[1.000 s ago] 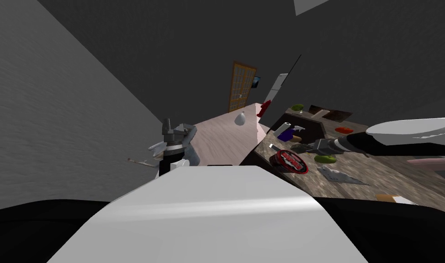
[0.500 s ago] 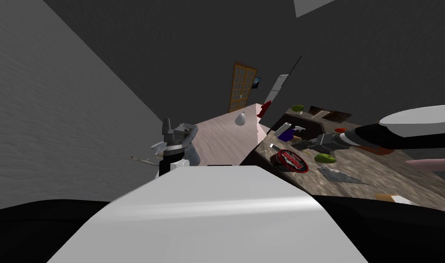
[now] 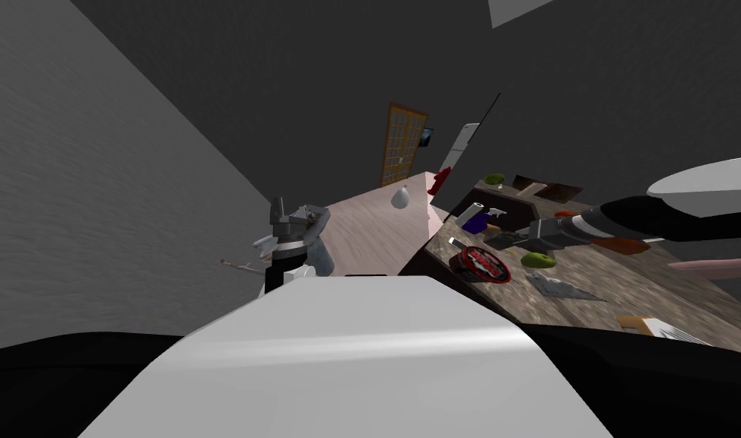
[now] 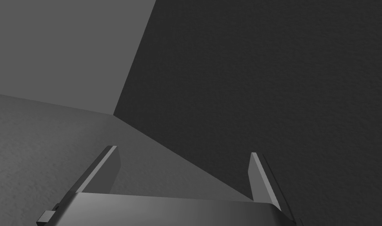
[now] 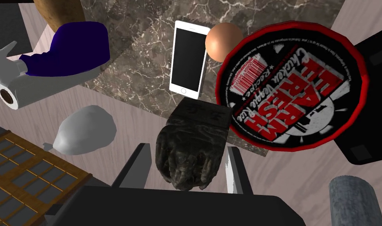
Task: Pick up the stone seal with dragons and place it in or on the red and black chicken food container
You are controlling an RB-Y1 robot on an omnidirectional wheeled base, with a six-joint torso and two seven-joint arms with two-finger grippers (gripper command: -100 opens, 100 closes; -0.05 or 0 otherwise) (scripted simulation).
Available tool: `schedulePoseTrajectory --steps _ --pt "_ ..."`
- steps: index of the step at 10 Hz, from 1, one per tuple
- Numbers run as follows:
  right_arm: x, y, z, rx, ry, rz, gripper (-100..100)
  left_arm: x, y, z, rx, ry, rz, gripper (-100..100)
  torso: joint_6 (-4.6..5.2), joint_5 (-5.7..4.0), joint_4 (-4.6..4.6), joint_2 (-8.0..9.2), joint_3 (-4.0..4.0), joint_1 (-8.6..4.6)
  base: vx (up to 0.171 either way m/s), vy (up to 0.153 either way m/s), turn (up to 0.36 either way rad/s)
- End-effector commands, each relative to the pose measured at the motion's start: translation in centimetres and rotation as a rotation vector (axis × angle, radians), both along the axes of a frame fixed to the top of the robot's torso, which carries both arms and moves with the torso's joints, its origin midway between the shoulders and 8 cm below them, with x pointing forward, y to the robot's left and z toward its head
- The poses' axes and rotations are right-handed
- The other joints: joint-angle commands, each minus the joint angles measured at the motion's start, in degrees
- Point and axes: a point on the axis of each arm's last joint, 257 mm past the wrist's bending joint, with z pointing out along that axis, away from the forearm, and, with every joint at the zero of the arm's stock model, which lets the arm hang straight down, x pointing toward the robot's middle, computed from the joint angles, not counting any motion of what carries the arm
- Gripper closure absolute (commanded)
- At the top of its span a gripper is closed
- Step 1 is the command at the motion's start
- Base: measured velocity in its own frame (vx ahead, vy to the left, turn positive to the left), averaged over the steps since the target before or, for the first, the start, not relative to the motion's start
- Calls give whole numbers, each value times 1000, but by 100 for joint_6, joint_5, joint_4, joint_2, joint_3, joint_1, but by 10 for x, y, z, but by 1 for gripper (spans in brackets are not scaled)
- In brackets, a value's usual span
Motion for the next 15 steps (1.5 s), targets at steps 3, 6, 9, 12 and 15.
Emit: schedulePoseTrajectory --steps 3,6,9,12,15 --pt "-11 22 10 15 67 34 100 0 0 0 0 0 0 0 3 2 2 12 6 12 -65 52 -52" --pt "-12 24 10 15 77 40 -100 0 0 0 0 0 0 0 -3 -1 -3 -9 -5 -9 -17 11 -15" --pt "-12 24 10 15 77 40 -100 0 0 0 0 0 0 0 -4 -4 -7 -22 -14 -18 0 0 0" --pt "-9 37 10 46 81 50 -100 0 0 0 0 0 0 0 -4 -4 -7 -24 -15 -18 1 -9 -20" --pt "-4 49 14 61 81 67 -100 0 0 0 0 0 0 0 -3 -9 -7 -24 -15 -34 6 -34 -41"
